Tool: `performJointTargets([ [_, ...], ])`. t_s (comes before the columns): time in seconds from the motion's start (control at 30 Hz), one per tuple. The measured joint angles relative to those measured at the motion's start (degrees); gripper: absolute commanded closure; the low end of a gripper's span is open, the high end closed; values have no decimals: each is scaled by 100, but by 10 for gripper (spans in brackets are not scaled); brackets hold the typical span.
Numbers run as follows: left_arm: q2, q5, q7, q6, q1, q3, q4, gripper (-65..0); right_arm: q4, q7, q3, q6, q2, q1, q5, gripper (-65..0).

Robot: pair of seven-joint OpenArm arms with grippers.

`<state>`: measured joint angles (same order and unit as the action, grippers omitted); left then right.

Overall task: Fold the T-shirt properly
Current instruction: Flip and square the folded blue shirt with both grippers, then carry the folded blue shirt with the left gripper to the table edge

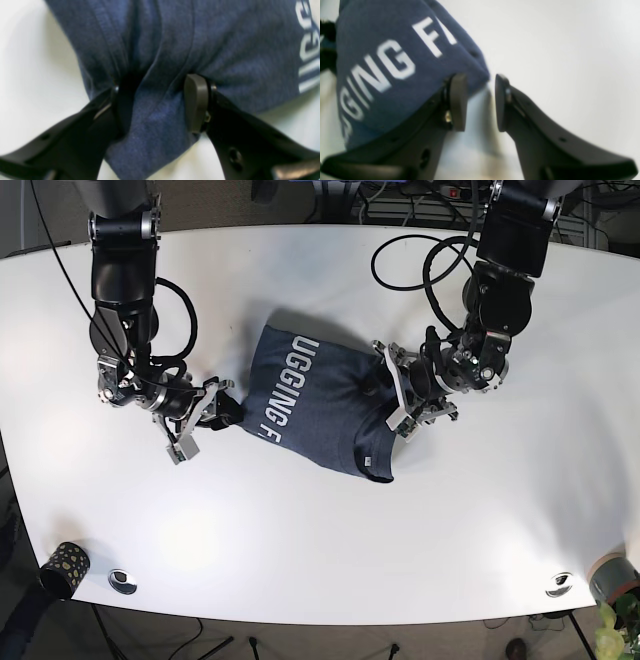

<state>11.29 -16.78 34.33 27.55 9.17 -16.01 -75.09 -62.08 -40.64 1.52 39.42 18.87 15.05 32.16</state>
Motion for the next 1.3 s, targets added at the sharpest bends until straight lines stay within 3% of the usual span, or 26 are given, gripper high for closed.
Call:
performJointTargets([
  [0.13,208,-98,-70,11,4,7,-74,-292,-13,-2,-2,2,162,15,17,-166],
  [0.27,313,76,170,-83,7,44,-413,-292,-358,-59,-2,0,295,-22,-39,-166],
  [0.5,452,70,188,-55,17,378,-1281,-292,-717,-205,-48,11,236,81,-7,-168],
  [0.63,446,61,160,-61,7,553,-1735,-292,-614,-212,-35,9,0,289,-380,-168],
  [0.8,428,48,131,-57,-177,678,-1845,-292,-302,-120,-7,11,-691,664,-1773,-166],
  [0.97,332,94,201,-85,-326,708,-1862,-292,-33,472,-9,26,-1167,699,-2785,-166],
  [1.13,293,68,181,-79,-457,693,-1878,-292,-2,472,-7,22,-1165,529,-2938,-166],
  [1.3,116,98,186,-101,-555,815,-1878,-292,-632,380,-7,7,-1167,-50,-2933,-166],
])
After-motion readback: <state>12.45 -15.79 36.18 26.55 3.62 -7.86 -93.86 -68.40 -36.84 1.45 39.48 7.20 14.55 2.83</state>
